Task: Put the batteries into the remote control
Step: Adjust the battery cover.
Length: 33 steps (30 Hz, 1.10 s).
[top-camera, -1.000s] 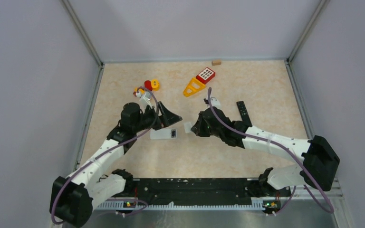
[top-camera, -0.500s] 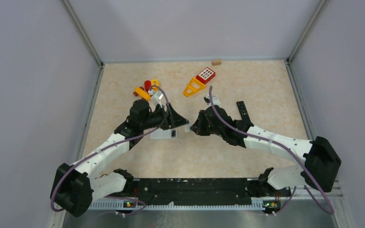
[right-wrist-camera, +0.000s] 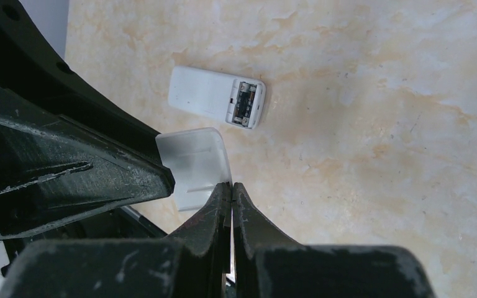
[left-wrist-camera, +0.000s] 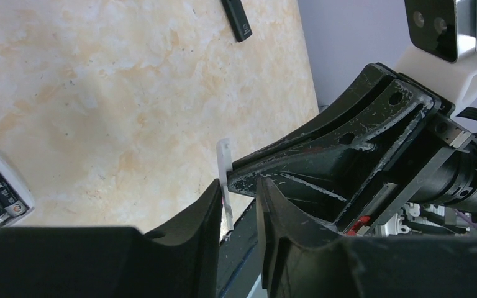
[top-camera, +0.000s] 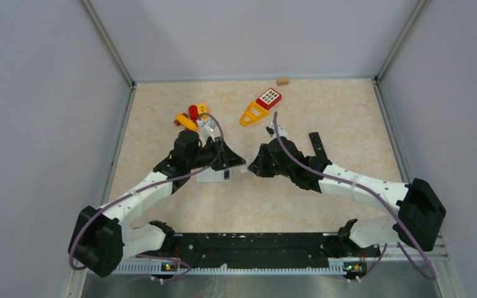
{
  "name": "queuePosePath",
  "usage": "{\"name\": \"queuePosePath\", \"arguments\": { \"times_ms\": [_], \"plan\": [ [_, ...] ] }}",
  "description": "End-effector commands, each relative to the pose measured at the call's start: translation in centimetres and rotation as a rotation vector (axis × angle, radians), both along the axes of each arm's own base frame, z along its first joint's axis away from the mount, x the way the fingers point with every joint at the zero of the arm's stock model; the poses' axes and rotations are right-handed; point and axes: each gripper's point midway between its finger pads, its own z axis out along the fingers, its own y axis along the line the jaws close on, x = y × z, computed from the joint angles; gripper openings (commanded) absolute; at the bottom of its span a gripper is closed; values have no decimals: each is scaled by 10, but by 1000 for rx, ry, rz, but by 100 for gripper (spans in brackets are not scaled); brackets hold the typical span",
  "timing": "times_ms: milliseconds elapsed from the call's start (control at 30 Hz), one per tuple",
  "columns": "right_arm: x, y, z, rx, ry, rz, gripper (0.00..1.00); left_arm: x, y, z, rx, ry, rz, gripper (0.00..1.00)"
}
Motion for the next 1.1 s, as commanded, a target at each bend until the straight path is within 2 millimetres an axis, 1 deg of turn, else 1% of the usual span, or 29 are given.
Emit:
{"name": "queuePosePath", "arguments": {
  "times_ms": [0,33,67,167,233,267,300,333,367,400,433,533,600,667,700,733,833,900,967,1067],
  "plan": [
    [14,8,48,116,-71,-22,0,1,-6,19,-39,-54,-27,27],
    [15,8,49,118,-72,-24,0,1,-7,20,-43,-56,-32,24],
    [16,7,50,120,-73,-26,0,0,-8,18,-42,-53,-37,19],
    [17,8,53,126,-77,-27,0,1,-8,17,-34,-60,-45,0],
    [17,7,54,128,-77,-24,0,2,-9,16,-21,-90,-60,0],
    [17,6,55,126,-75,-27,10,5,-9,17,-10,-120,-66,0],
    [16,4,57,124,-71,-30,24,8,-9,20,5,-156,-68,0],
    [16,0,62,130,-73,-34,40,14,-8,22,35,-218,-72,0],
    [15,-4,67,135,-72,-40,48,19,-7,27,55,-263,-67,0],
    [14,-9,72,145,-65,-46,52,26,-5,30,84,-322,-62,0],
    [12,-15,77,156,-53,-53,54,34,-3,34,119,-408,-59,0],
    [12,-37,93,221,13,-113,54,61,2,49,193,-630,-12,0],
    [17,-54,101,300,82,-177,54,76,2,63,233,-817,0,0],
    [20,-62,109,400,157,-224,53,91,6,74,301,-983,21,0],
    [22,-62,115,453,181,-237,52,95,6,81,335,-1089,15,0],
    [22,-61,121,510,215,-240,51,98,6,87,357,-1181,13,0],
    [30,-47,146,663,273,-231,47,97,2,105,430,-1501,-26,0],
    [36,-36,154,722,337,-233,46,95,-2,115,489,-1707,-55,0],
    [44,-29,161,764,375,-245,45,94,-6,126,550,-1847,-96,0],
    [55,-26,173,817,379,-275,48,90,-10,129,635,-1995,-175,0]
  ]
}}
